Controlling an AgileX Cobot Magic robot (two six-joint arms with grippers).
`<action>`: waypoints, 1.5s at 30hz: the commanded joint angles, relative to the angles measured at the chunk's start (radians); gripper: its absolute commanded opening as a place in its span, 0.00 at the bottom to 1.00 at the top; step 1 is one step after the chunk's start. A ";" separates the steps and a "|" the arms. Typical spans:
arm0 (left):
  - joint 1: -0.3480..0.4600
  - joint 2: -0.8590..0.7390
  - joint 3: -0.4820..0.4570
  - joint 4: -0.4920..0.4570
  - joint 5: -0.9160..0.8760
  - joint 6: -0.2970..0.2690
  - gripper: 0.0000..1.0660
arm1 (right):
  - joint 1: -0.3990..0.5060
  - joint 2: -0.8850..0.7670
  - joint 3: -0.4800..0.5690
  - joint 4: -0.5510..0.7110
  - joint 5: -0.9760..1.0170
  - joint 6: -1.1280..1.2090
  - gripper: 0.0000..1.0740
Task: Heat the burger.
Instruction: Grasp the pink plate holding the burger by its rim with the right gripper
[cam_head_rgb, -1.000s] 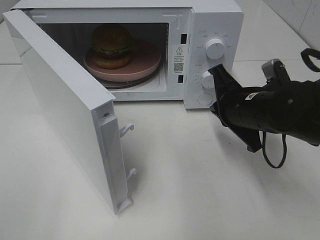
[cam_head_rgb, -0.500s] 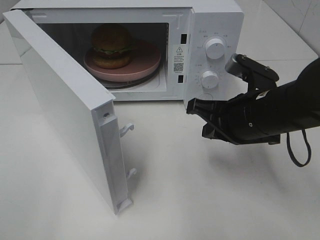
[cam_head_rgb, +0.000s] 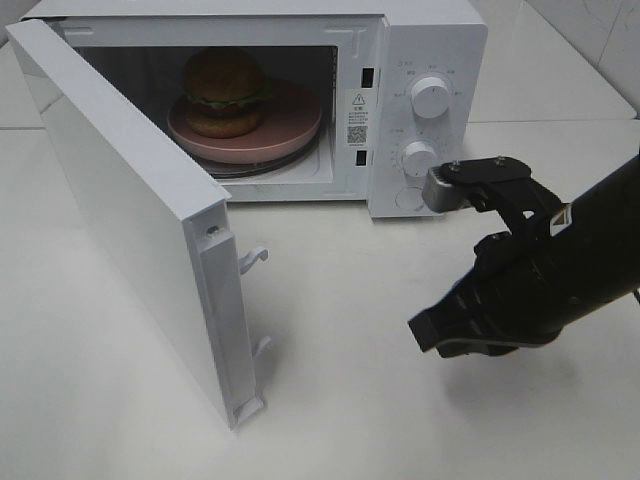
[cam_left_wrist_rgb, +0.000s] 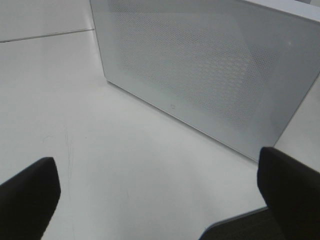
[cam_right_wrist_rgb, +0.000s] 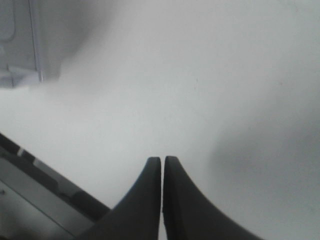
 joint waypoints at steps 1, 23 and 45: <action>0.003 -0.020 0.003 0.000 -0.012 -0.005 0.96 | -0.007 -0.016 -0.005 -0.068 0.071 -0.035 0.04; 0.003 -0.020 0.003 0.000 -0.012 -0.005 0.96 | -0.007 -0.026 -0.261 -0.190 0.441 -1.059 0.04; 0.003 -0.020 0.003 0.000 -0.012 -0.005 0.96 | -0.003 -0.026 -0.297 -0.335 0.142 -1.216 0.65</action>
